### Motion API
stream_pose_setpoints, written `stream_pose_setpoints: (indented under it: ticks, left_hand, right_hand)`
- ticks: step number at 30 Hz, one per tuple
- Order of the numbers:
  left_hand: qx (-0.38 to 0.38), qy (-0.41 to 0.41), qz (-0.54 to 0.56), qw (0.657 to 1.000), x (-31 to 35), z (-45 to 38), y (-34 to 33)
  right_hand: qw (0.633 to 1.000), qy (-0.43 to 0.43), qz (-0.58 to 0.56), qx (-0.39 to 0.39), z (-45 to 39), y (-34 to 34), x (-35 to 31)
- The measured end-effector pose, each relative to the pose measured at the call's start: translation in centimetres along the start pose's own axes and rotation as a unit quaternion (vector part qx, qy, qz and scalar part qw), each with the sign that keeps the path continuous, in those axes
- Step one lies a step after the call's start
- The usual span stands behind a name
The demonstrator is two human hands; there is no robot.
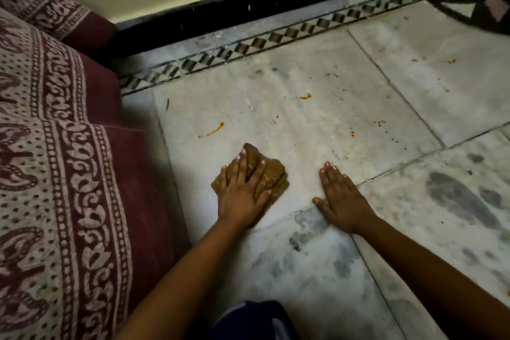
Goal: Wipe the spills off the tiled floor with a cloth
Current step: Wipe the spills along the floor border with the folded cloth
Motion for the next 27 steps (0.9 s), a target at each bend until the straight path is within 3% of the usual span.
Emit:
stream_pose_setpoints:
  ticks: [5,9,12,16,20,27]
  left_hand:
    - [-0.018,-0.019,-0.073,0.997,-2.5,1.7,0.8]
    - [-0.026,0.031,-0.054,0.998,-3.3,-2.7,1.1]
    - [-0.032,0.027,-0.019,0.999,-1.5,-5.7,0.7]
    - [0.014,-0.015,0.011,1.000,0.8,-2.4,0.5]
    - [0.084,-0.026,-0.015,0.996,-1.9,0.9,1.3]
    - [0.006,0.085,-0.041,0.996,-1.2,-5.4,0.3]
  right_hand:
    - [0.997,-0.009,0.018,-0.070,-0.6,0.9,0.3]
    - [0.999,0.021,-0.014,0.037,-2.7,1.8,-0.4]
    - [0.996,0.019,-0.049,0.069,-3.9,1.2,-1.5]
    - [0.993,-0.016,-0.056,0.101,-3.7,0.0,-1.2]
    - [0.989,-0.018,-0.079,0.126,-3.7,-0.3,-1.1]
    - [0.988,-0.018,-0.090,0.124,-3.8,0.0,-1.0]
Point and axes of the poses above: each hand's wrist, its own z-axis away from the middle knuckle, its own y-axis out of the back of the hand, x = y × z, the point moved 4 cm from there along -z, towards the middle knuckle, and after that the axes turned 8 degrees about x, right-handed, at the moved point
